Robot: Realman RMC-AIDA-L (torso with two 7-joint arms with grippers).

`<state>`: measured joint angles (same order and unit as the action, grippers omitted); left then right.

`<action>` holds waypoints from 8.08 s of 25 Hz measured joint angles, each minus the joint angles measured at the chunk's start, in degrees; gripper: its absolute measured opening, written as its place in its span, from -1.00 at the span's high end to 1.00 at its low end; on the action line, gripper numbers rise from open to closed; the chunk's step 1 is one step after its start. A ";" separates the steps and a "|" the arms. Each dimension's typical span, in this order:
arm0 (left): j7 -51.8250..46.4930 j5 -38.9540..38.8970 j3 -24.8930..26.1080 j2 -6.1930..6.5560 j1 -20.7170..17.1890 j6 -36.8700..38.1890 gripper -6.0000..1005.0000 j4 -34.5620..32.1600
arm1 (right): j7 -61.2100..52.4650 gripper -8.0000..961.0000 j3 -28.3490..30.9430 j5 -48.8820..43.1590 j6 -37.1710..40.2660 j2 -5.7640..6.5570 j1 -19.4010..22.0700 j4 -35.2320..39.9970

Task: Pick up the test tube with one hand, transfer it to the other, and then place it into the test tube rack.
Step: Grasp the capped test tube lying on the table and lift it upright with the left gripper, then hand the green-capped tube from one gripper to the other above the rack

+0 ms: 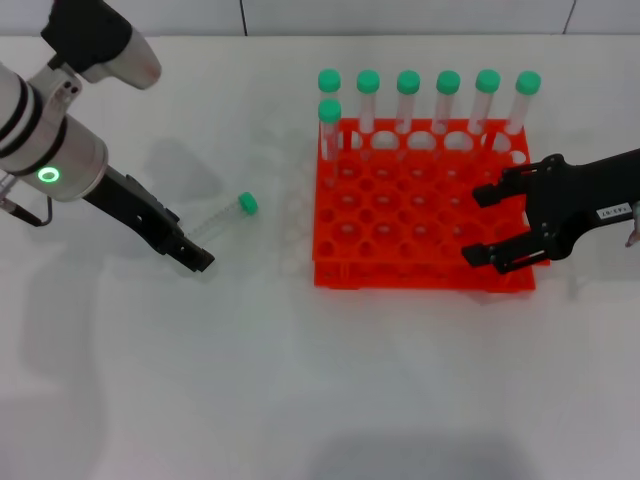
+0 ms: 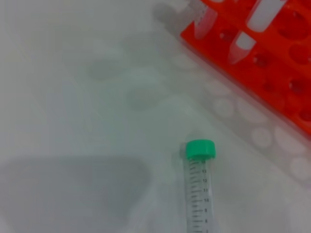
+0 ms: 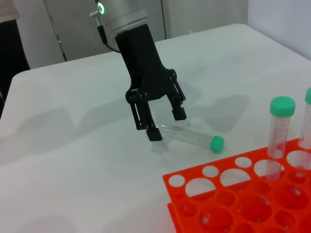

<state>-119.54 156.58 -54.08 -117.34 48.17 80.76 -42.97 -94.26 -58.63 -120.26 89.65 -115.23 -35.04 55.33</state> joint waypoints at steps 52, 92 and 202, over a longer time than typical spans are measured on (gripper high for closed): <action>-1.25 0.40 -0.67 0.01 -0.48 -4.07 0.63 2.72 | -0.48 -0.63 -1.45 0.38 -0.27 0.00 -0.59 -0.20; 40.23 -54.14 0.21 10.52 -1.95 4.17 0.55 13.66 | -0.12 -0.60 -1.75 5.09 -0.48 -0.26 -0.92 0.24; 46.42 -48.37 -0.58 1.20 3.35 -6.93 0.35 16.60 | 17.63 -0.07 -2.28 53.03 -10.23 -0.96 -2.15 -33.10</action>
<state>-73.12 108.21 -54.67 -116.15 51.52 73.83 -26.37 -76.63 -60.91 -67.23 79.41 -116.19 -37.19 22.23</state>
